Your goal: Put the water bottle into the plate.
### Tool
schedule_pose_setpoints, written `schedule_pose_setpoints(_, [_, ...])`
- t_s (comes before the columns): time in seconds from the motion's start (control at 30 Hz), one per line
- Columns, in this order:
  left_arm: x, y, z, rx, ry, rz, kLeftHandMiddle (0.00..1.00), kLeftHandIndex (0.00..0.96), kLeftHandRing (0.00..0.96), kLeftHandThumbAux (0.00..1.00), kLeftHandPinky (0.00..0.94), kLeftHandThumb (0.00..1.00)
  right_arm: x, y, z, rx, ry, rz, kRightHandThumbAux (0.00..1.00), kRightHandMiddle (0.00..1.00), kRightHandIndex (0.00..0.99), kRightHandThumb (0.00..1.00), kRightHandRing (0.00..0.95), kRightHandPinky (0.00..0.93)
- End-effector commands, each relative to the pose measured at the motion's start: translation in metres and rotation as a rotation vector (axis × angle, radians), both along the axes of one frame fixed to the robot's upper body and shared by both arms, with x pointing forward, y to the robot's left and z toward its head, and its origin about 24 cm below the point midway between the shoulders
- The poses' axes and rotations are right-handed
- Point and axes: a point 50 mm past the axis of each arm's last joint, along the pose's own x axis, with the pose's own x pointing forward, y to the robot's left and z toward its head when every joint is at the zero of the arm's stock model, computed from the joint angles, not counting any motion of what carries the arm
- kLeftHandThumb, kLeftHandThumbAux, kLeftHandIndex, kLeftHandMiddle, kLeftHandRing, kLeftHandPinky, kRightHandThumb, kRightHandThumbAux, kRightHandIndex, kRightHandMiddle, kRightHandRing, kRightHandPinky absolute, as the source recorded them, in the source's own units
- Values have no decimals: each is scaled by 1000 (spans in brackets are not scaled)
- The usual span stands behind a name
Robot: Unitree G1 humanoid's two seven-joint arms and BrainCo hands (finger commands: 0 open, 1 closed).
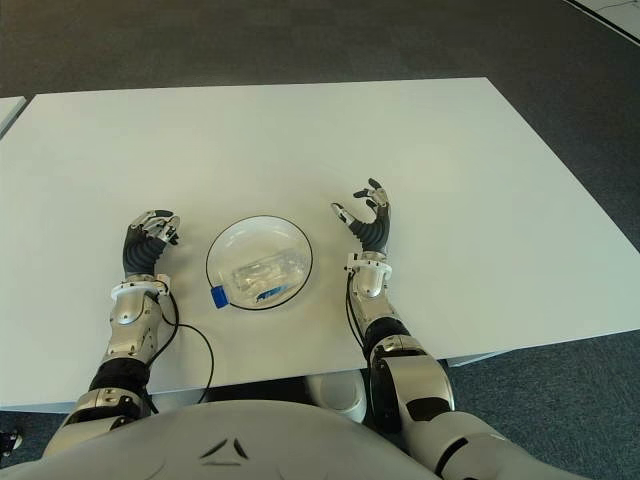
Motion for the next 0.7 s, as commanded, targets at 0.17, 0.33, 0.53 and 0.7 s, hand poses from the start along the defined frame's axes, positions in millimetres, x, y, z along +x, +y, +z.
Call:
schedule_pose_setpoints(0.17, [-8,0,-17,-11,100,35,693,437,670,711,645,710,-4,-2,-11,-3,67,-3,731,671,434,701,681,683])
schedule_pose_setpoints(0.33, [-8,0,-17,-22,102,43,690,437,664,712,642,710,-5,0,-13,-8,82,4,731,684,435,701,692,693])
schedule_pose_setpoints(0.53, [-8,-1,-16,-40,93,39,682,436,655,712,627,710,-5,2,-15,3,93,19,731,694,435,702,702,709])
schedule_pose_setpoints(0.7, [-7,-2,-17,-39,92,38,682,436,657,711,635,710,-5,7,-14,21,88,37,731,686,435,703,694,702])
